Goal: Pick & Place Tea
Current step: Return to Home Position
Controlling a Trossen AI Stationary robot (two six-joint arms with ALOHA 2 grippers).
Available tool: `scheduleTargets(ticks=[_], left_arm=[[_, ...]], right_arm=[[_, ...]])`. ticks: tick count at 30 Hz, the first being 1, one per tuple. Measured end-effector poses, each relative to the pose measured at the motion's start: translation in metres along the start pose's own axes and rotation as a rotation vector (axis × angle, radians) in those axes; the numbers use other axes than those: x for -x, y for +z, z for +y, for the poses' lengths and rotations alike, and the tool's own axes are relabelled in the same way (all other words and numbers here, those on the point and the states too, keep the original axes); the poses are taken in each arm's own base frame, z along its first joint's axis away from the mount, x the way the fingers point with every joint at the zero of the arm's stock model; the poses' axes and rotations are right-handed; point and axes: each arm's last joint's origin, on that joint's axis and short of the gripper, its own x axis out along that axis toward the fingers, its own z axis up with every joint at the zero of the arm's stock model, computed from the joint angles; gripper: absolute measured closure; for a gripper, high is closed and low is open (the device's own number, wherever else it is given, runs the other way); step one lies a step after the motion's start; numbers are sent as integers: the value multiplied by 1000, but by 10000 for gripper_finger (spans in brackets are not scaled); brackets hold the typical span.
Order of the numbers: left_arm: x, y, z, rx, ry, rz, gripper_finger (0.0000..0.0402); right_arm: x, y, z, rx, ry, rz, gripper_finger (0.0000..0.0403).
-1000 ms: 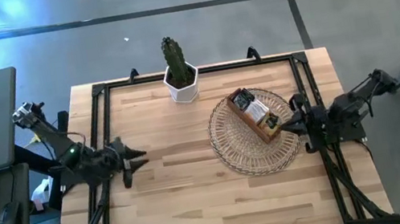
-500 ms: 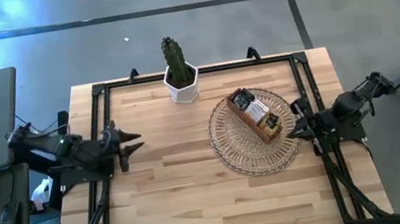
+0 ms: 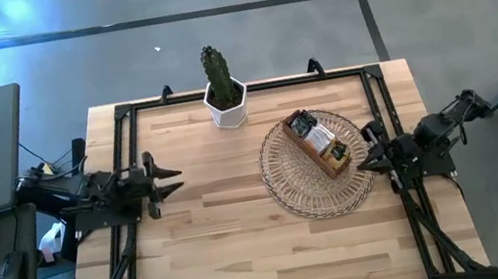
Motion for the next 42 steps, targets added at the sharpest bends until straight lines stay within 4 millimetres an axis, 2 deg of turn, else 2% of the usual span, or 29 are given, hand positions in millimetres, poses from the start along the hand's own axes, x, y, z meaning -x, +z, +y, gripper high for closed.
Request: scheduleTargets(ticks=[8, 15, 27, 33, 38, 42], left_arm=[[-6, -20, -3, -1, -12, 12, 259], [-7, -20, -4, -12, -57, -5, 259], [-8, -21, -4, 50, -29, 10, 259], [-8, -22, -4, 50, -28, 10, 259], [-8, -21, -4, 51, -28, 9, 259], [-8, -21, -4, 51, -28, 9, 259]], right_arm=[[0, -1, 1, -1, 15, 7, 400], [-3, -2, 2, 1, 35, 25, 400], [-9, -7, 1, 9, -31, 76, 400], [-8, 0, -3, 74, -129, 20, 400], [-8, 0, 2, 20, 47, -4, 400], [-9, -9, 3, 19, 59, -70, 400]])
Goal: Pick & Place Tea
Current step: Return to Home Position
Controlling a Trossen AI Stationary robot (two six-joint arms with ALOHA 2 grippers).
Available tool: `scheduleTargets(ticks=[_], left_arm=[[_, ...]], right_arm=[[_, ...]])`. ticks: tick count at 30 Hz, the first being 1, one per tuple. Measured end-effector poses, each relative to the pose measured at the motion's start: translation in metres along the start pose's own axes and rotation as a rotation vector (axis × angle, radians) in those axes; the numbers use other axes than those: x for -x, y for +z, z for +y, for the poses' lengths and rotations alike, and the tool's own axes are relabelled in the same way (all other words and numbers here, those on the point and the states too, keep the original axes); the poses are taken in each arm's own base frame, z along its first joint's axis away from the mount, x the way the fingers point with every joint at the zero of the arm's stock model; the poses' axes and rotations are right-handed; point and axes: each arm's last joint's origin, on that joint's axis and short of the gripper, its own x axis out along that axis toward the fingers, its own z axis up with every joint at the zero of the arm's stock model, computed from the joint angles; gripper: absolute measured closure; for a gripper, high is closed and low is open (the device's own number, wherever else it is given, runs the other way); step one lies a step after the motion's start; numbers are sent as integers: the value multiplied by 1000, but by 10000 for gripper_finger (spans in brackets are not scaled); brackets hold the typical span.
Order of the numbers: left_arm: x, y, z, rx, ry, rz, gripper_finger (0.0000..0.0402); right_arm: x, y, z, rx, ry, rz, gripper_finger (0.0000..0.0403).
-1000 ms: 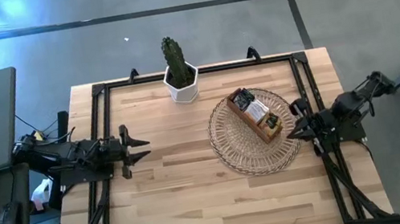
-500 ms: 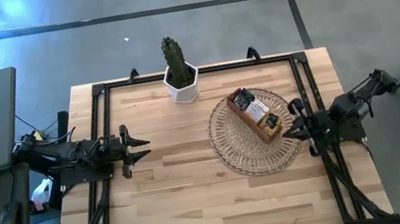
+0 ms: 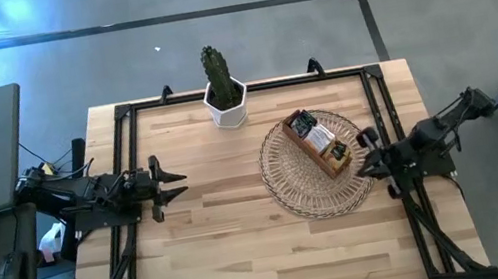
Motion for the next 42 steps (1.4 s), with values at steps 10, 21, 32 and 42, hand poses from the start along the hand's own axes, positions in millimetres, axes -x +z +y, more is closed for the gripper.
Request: scheduleTargets(ticks=[10, 21, 32, 42], left_arm=[[0, 0, 0, 0, 0, 0, 259], [0, 0, 0, 0, 0, 0, 259], [0, 0, 0, 0, -1, 0, 259], [0, 0, 0, 0, -1, 0, 259]], right_arm=[[2, -20, 1, 3, -38, 11, 401], [4, -40, 1, -12, -109, 231, 400], [4, -42, 2, -17, -108, 243, 398], [4, -41, 1, 52, -100, 240, 394]])
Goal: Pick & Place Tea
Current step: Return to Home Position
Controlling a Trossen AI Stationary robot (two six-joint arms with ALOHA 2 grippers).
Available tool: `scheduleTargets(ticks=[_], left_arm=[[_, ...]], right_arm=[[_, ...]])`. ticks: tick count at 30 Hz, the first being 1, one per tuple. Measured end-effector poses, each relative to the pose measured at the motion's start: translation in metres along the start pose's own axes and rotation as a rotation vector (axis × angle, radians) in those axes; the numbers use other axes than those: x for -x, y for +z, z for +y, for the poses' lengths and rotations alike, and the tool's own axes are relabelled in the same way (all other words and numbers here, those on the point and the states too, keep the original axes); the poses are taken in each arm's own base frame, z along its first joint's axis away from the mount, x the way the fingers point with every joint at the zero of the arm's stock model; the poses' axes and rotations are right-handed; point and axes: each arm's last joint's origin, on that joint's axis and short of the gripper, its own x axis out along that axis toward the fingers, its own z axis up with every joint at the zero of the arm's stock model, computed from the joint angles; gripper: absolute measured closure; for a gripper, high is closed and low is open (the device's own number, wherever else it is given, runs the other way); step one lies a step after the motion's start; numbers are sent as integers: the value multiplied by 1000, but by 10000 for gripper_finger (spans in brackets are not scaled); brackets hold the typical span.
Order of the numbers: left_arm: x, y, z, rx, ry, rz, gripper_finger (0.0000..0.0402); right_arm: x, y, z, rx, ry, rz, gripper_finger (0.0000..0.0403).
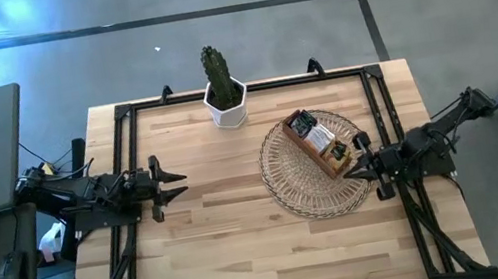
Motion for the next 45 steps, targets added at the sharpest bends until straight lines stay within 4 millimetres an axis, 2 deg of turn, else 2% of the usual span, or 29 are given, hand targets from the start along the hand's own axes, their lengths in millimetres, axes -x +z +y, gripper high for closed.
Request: scheduleTargets(ticks=[45], left_arm=[[0, 0, 0, 0, -1, 0, 259]], right_arm=[[0, 0, 0, 0, 0, 1, 391]])
